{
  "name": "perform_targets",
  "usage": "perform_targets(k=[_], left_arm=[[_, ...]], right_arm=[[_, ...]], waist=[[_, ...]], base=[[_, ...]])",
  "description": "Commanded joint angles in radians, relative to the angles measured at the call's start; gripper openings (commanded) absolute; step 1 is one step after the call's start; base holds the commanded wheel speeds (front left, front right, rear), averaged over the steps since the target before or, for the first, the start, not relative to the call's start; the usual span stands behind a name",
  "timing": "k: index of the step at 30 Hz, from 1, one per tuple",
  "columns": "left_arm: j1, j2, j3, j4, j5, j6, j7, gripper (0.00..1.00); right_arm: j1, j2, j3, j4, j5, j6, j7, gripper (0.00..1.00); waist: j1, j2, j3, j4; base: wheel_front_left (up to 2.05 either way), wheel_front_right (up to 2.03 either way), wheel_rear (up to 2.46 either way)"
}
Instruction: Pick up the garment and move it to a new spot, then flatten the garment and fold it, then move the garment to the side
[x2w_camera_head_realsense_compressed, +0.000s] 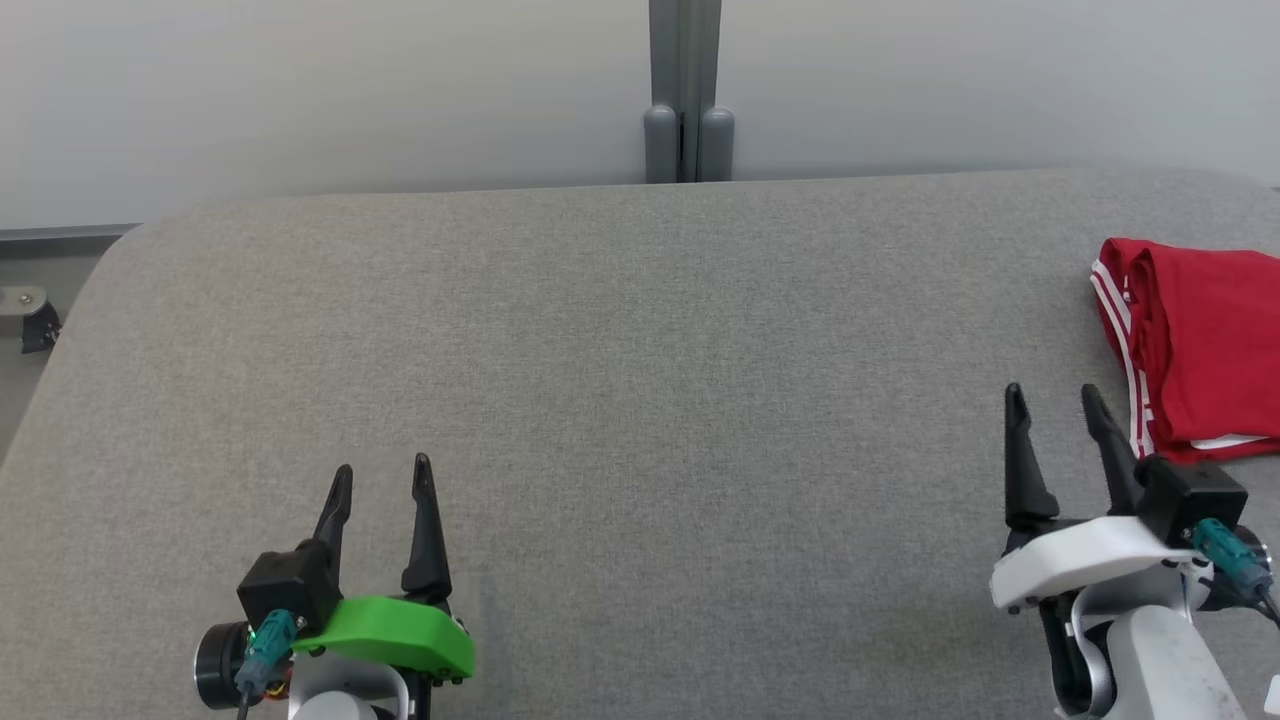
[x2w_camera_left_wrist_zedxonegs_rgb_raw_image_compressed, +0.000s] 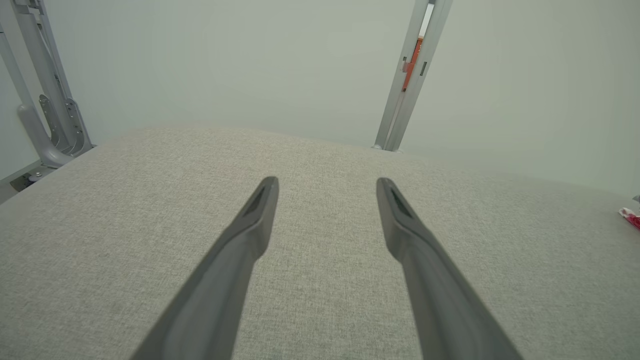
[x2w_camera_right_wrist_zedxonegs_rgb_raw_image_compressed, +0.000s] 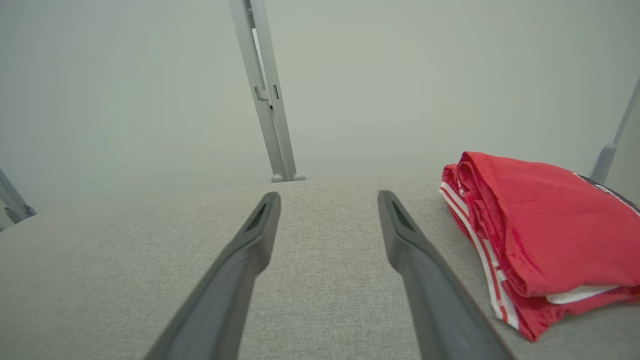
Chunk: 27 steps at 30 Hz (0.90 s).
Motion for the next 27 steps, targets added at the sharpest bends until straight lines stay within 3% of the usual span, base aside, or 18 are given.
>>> perform_targets(k=[1, 8, 27], left_arm=[[0.016, 0.003, 0.000, 0.003, 0.012, 0.003, 0.000, 1.00], [0.035, 0.003, -0.018, 0.002, 0.021, -0.007, 0.000, 1.00], [0.040, 0.003, -0.039, 0.021, 0.005, 0.001, 0.000, 1.00]], right_arm=[[0.027, 0.000, 0.016, -0.015, 0.018, -0.001, -0.004, 1.00], [0.096, -0.001, 0.065, -0.058, 0.075, -0.001, -0.004, 1.00], [0.123, 0.000, 0.074, -0.052, 0.087, -0.001, -0.004, 1.00]], waist=[[0.0000, 0.0000, -0.011, 0.014], [0.0000, 0.0000, -0.023, 0.025], [0.0000, 0.0000, -0.039, 0.025]], base=[[0.00, 0.00, 0.00], [0.00, 0.00, 0.00], [0.00, 0.00, 0.00]])
